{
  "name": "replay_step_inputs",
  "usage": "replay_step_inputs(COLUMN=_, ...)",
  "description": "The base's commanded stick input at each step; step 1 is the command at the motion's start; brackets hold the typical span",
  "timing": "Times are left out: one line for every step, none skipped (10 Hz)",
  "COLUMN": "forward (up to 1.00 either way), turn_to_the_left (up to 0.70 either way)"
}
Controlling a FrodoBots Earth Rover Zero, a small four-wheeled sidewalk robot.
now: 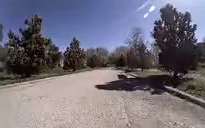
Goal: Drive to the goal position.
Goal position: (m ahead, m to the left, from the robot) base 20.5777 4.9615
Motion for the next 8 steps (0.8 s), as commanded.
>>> replay_step_inputs(forward=1.00, turn_to_the_left=0.00)
replay_step_inputs(forward=1.00, turn_to_the_left=0.00)
replay_step_inputs(forward=1.00, turn_to_the_left=0.00)
replay_step_inputs(forward=1.00, turn_to_the_left=0.00)
replay_step_inputs(forward=1.00, turn_to_the_left=0.32)
replay_step_inputs(forward=1.00, turn_to_the_left=0.40)
replay_step_inputs(forward=1.00, turn_to_the_left=0.40)
replay_step_inputs(forward=1.00, turn_to_the_left=0.31)
